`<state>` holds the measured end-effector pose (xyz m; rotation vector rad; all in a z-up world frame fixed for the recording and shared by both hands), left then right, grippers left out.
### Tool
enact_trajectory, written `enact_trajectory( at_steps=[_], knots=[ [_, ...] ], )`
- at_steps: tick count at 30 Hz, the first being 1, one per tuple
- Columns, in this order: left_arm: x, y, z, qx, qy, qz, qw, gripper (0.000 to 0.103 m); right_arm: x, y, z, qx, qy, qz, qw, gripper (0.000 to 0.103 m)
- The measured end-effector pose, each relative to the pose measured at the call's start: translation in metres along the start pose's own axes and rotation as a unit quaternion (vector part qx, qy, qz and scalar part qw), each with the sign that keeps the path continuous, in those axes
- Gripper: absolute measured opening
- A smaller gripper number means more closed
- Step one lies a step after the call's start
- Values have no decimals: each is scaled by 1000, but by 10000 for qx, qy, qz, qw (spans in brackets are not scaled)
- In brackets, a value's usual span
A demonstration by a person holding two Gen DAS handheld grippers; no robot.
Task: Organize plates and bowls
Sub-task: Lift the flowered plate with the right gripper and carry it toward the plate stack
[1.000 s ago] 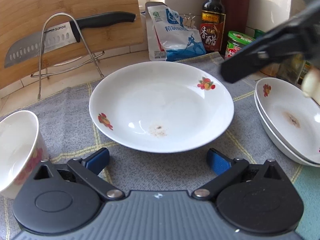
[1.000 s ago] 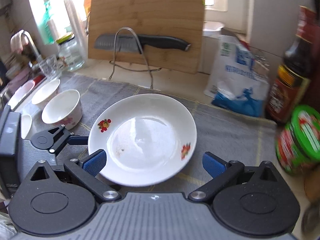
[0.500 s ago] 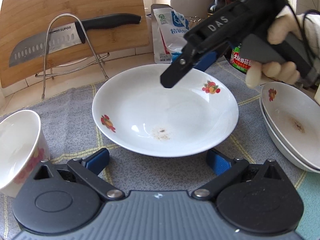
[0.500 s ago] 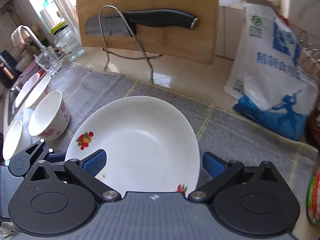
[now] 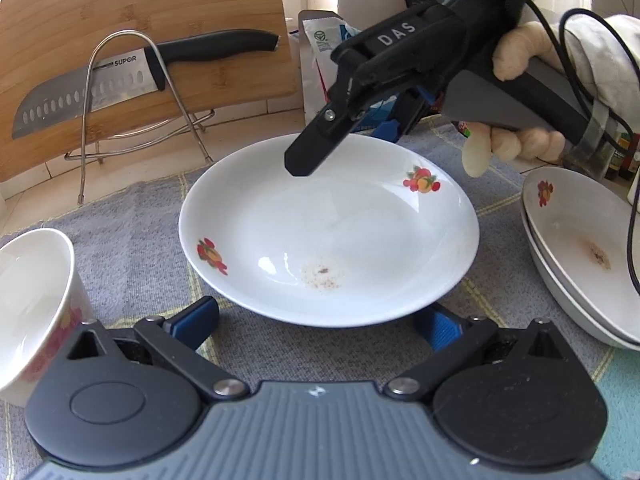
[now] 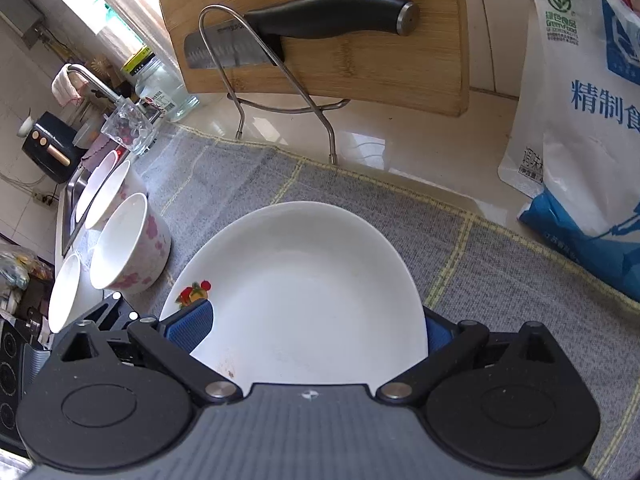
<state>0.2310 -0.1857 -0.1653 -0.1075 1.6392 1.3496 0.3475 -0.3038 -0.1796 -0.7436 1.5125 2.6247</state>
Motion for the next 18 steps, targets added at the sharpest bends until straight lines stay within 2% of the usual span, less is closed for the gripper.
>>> enact_trajectory(
  at_steps=[7, 12, 18],
  knots=[
    [0, 1, -3, 12, -131, -44, 9999, 102, -7, -4, 2, -74, 327, 368, 9988, 103],
    [-1, 2, -6, 168, -163, -96, 9997, 96, -10, -3, -2, -266, 226, 518, 9980, 103],
    [-1, 1, -7, 199, -152, -92, 9996, 96, -13, -2, -2, -464, 114, 582, 9972, 100]
  ],
)
Point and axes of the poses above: each gripper's, at about its wrist camera, not at the fingertips, and y roughly against the way its jaws point, z to its left, x to its underside, the point moved 8 cm from there along -y, roughly the way its jaws point, and after that the axes turned 4 degrees about -y, right-handed, at the moved point
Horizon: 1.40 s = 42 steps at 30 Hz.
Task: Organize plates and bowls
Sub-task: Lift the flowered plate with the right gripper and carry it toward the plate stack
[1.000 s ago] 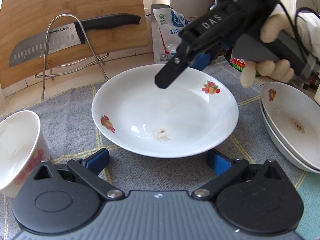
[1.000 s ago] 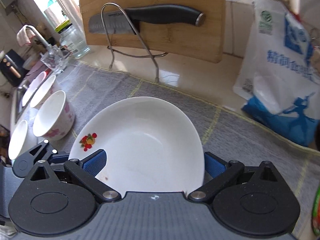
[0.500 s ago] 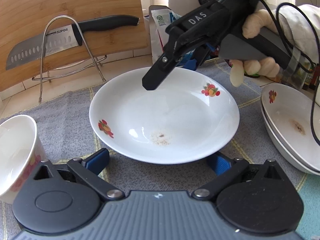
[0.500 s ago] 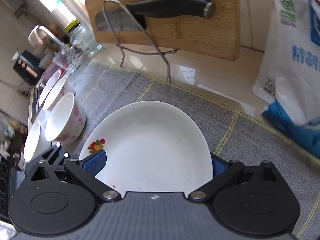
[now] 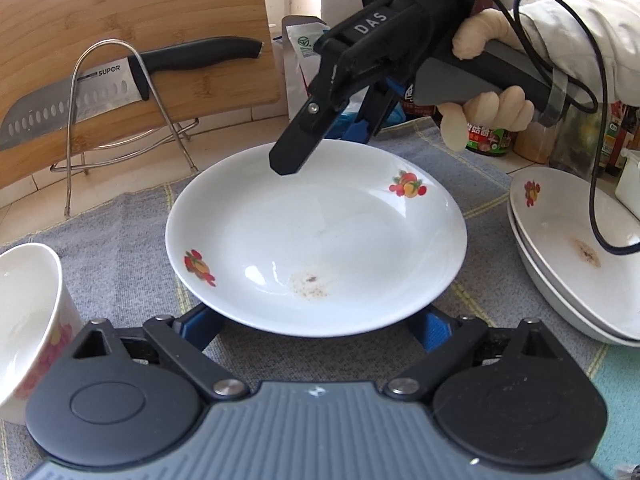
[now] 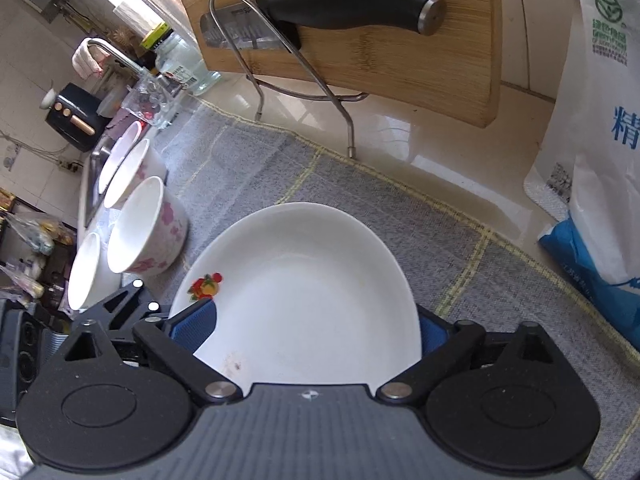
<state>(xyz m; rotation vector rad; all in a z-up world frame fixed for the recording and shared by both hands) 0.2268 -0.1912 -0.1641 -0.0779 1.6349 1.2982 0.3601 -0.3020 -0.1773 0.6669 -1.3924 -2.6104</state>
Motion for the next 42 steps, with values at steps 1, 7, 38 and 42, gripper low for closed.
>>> enact_trajectory(
  at_steps=[1, 7, 38, 42],
  knots=[
    [0, 0, 0, 1, -4, 4, 10000, 96, 0, 0, -1, -18, -6, 6, 10000, 100],
    [-2, -1, -1, -20, -20, 42, 10000, 96, 0, 1, -1, 8, -97, -37, 9999, 100],
    [-16, 58, -30, 194, -348, 21, 9992, 96, 40, 47, 46, -76, -295, -589, 9978, 101],
    [-17, 68, -40, 324, -462, -18, 9984, 96, 54, 58, 51, -22, -378, -737, 9966, 101]
  ],
)
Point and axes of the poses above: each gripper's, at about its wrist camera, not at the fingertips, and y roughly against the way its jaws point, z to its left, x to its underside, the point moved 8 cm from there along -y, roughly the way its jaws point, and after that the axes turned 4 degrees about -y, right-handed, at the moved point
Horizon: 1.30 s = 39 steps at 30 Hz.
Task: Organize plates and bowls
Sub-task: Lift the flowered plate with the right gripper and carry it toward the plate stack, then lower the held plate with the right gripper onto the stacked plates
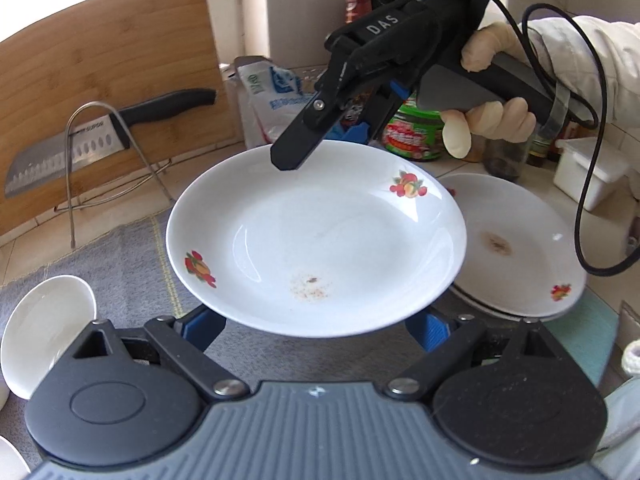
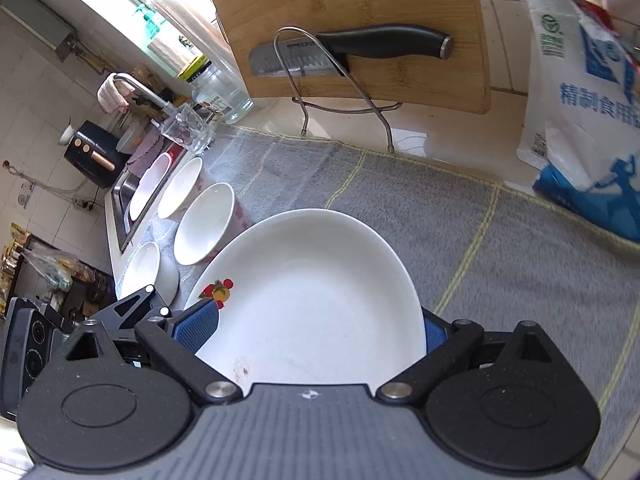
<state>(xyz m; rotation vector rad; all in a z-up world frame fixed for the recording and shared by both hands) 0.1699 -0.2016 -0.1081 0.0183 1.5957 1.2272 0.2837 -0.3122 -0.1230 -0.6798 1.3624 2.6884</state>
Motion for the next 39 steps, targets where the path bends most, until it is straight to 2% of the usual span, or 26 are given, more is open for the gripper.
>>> enact_trajectory(
  at_steps=[14, 29, 39],
  knots=[
    [-3, 19, -42, 653, -600, -112, 9960, 96, 52, 44, 3, 348, -505, -614, 9962, 101],
    [-9, 10, -77, 1537, -1338, -151, 9789, 96, 118, 91, -18, 846, -1353, -1216, 9797, 101],
    [-8, 3, -87, 1869, -1553, -60, 9700, 96, 145, 106, -28, 976, -1665, -1415, 9709, 101]
  ],
)
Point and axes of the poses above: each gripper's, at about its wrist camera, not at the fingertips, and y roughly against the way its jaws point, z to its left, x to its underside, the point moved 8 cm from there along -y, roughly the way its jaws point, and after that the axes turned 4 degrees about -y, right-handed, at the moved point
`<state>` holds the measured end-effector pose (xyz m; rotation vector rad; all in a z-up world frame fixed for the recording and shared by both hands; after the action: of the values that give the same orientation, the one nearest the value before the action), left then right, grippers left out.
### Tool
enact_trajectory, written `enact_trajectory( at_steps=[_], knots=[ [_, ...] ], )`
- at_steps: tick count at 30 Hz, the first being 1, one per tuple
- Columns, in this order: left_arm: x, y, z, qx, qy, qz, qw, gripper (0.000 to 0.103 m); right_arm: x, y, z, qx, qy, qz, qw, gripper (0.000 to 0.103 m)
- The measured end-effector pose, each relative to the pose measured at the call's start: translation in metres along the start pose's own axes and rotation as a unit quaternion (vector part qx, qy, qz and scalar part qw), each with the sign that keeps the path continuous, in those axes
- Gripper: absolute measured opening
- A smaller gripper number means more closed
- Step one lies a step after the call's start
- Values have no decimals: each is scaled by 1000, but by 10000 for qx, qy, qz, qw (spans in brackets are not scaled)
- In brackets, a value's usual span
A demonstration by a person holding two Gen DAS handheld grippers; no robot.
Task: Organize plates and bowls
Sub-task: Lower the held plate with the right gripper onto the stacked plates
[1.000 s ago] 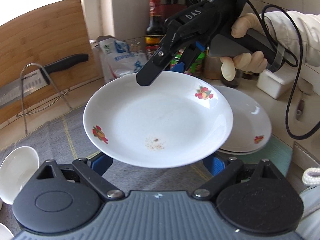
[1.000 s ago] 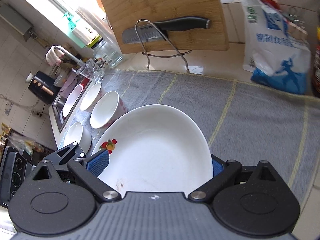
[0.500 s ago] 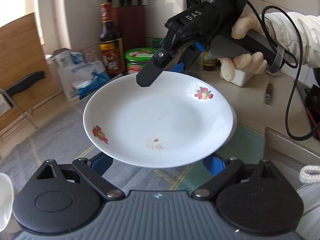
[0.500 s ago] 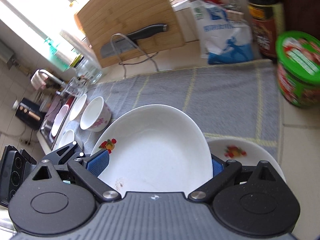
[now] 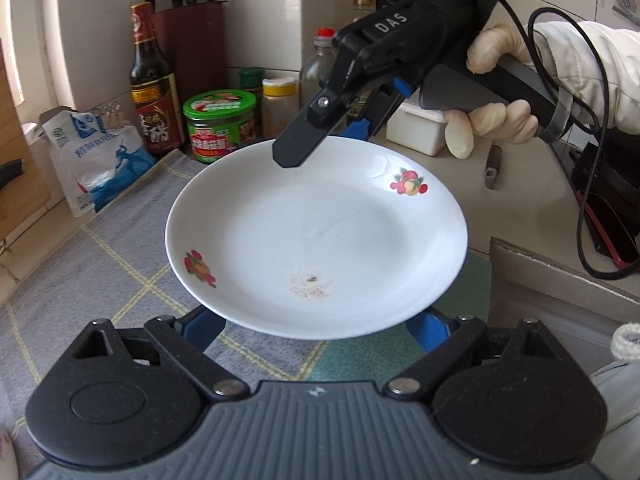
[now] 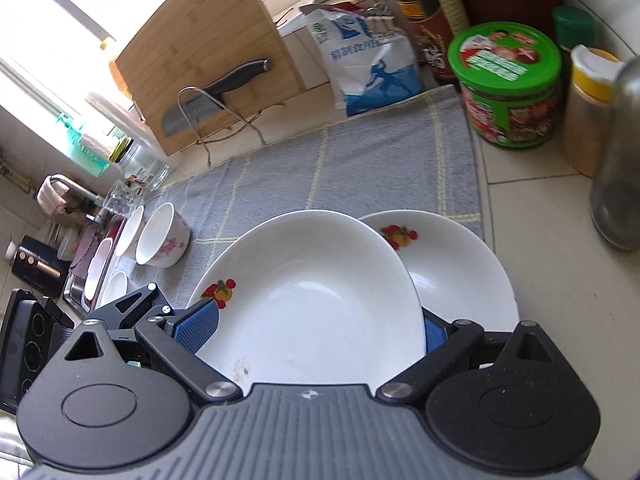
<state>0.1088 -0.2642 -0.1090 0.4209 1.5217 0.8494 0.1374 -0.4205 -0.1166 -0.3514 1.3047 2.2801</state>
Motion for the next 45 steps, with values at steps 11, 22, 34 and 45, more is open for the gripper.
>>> enact_trajectory(
  at_steps=[11, 22, 34, 45],
  knots=[
    [-2, -11, 0, 91, 15, 118, 9999, 96, 5, -2, -17, 56, -158, -62, 9998, 101],
    [-3, -20, 4, 62, 21, 185, 9998, 96, 7, 0, -27, 148, -218, -122, 9996, 101],
    [-4, -28, 8, 153, -72, 170, 9997, 96, 15, 4, -34, 294, -359, -187, 9987, 101],
    [-5, -30, 12, 208, -52, 107, 9997, 96, 23, 11, -34, 491, -426, -228, 9976, 100]
  ],
)
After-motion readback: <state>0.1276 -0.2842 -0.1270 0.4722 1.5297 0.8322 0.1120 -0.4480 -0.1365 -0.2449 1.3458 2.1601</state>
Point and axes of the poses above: each gripper's, at about its wrist camera, not at the fingertips, and y roughly against the way its jaws point, z to its left, x to its underside, the point moved 8 cm from there along -y, roughly the way its jaws point, and after that the axes turned 4 degrees about -y, right-handed, at the moved point
